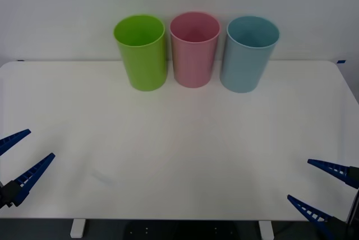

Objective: Grasp the object on the table and drop it into the matching bin: aluminum can to the light blue bin, PET bottle to the pink bin.

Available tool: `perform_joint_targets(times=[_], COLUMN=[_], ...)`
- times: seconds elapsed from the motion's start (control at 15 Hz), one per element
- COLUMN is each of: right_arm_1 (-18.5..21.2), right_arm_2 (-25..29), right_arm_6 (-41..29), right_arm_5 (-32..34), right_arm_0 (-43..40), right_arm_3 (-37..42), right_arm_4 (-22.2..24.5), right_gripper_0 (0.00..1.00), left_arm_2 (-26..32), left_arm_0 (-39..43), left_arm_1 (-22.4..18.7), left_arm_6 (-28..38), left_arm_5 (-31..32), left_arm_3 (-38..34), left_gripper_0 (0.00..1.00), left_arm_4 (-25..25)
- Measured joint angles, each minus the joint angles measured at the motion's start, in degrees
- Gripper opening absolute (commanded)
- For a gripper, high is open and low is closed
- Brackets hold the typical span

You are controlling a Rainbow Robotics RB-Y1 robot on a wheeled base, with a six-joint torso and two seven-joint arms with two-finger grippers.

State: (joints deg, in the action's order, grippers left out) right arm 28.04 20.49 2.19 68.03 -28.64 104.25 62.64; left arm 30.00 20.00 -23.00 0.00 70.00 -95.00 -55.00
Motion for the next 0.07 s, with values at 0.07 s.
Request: perform_joint_targets(times=[0.07], right_arm_1=[0.0], right_arm_2=[0.0], right_arm_6=[0.0], right_arm_5=[0.0], right_arm_0=[-0.01], right_arm_3=[0.0], right_arm_4=[0.0], right_gripper_0=[1.0], left_arm_2=[0.0], left_arm_0=[0.0], left_arm_1=[0.0], left_arm_6=[0.0], left_arm_5=[0.0], left_arm_3=[0.0], left_gripper_0=[1.0], left_arm_4=[0.0])
